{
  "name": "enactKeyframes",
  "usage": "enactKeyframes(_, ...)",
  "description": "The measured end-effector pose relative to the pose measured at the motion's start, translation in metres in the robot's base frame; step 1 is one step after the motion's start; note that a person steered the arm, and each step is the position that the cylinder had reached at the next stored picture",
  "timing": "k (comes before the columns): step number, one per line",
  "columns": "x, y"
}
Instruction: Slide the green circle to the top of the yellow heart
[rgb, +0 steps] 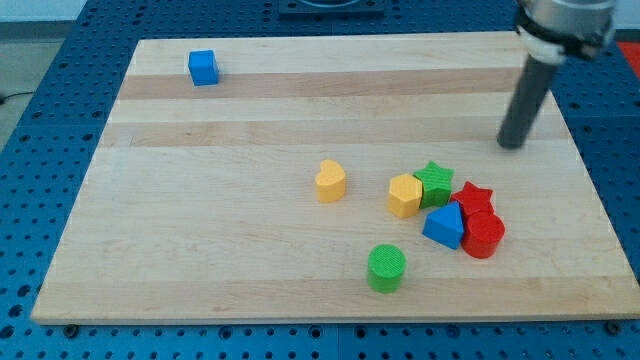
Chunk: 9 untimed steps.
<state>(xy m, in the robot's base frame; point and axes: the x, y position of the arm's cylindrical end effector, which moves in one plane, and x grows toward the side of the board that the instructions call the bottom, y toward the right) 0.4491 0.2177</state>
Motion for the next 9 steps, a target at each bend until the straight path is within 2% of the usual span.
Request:
enactKeyframes(1, 0.074, 0.0)
enactKeyframes(2, 0.136, -0.03)
enactKeyframes(3, 0.146, -0.122)
enactKeyframes(4, 0.125, -0.227)
enactKeyframes(6, 0.169, -0.27)
enactKeyframes(7, 0.135, -0.297)
enactKeyframes(9, 0.087, -0.284)
